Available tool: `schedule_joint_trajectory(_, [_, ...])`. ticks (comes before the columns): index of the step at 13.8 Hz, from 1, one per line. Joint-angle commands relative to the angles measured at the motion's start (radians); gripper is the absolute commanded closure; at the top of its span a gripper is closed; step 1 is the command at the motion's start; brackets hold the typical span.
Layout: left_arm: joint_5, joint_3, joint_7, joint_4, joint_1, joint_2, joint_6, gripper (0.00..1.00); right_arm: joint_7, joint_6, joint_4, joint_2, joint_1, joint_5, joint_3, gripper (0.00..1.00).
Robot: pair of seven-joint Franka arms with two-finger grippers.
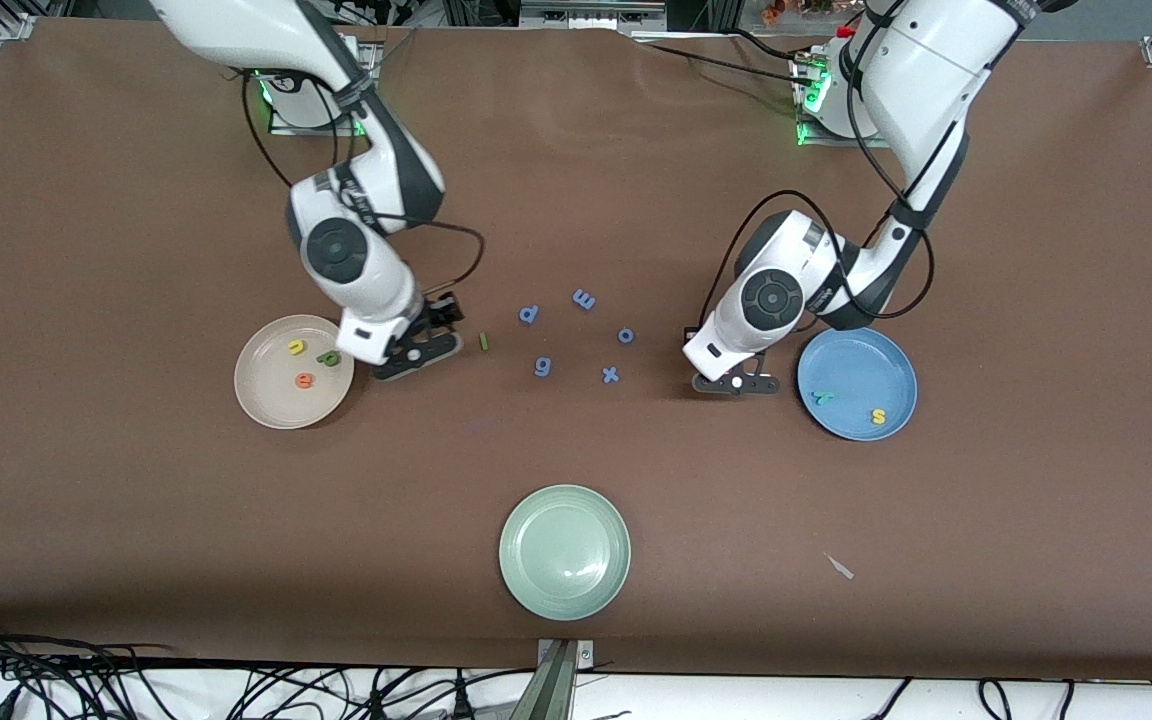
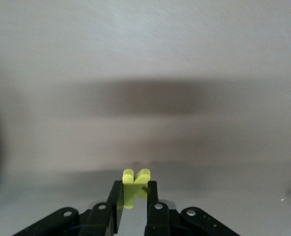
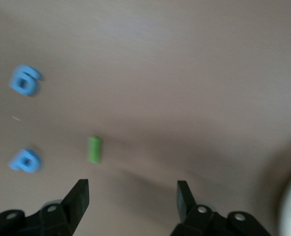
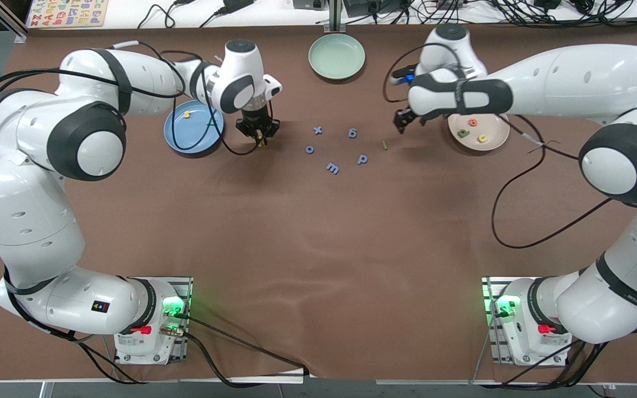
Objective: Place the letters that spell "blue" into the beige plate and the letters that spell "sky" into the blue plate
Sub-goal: 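Drop the k in the blue plate while the right gripper grasps the l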
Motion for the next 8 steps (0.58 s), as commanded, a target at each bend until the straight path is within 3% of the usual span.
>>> schedule_joint_trajectory(1, [0.106, 0.006, 0.054, 0.073, 0.030, -0.043, -0.188, 1.00, 0.052, 0.075, 0.043, 0.083, 0.034, 0.012, -0.004, 0.20])
schedule_joint_trajectory(5, [0.191, 0.004, 0.222, 0.083, 0.132, -0.075, -0.260, 1.00, 0.089, 0.126, 0.032, 0.115, 0.069, 0.009, -0.007, 0.23])
schedule_joint_trajectory(6, [0.191, 0.003, 0.267, 0.083, 0.166, -0.076, -0.262, 0.90, 0.089, 0.152, 0.017, 0.118, 0.069, 0.008, -0.007, 0.28])
schedule_joint_trajectory(7, [0.191, 0.001, 0.286, 0.080, 0.180, -0.076, -0.262, 0.37, 0.089, 0.177, 0.006, 0.120, 0.069, 0.008, -0.005, 0.34])
schedule_joint_trajectory(8, [0.191, 0.001, 0.289, 0.080, 0.182, -0.078, -0.262, 0.00, 0.089, 0.181, 0.006, 0.124, 0.071, 0.008, -0.007, 0.42])
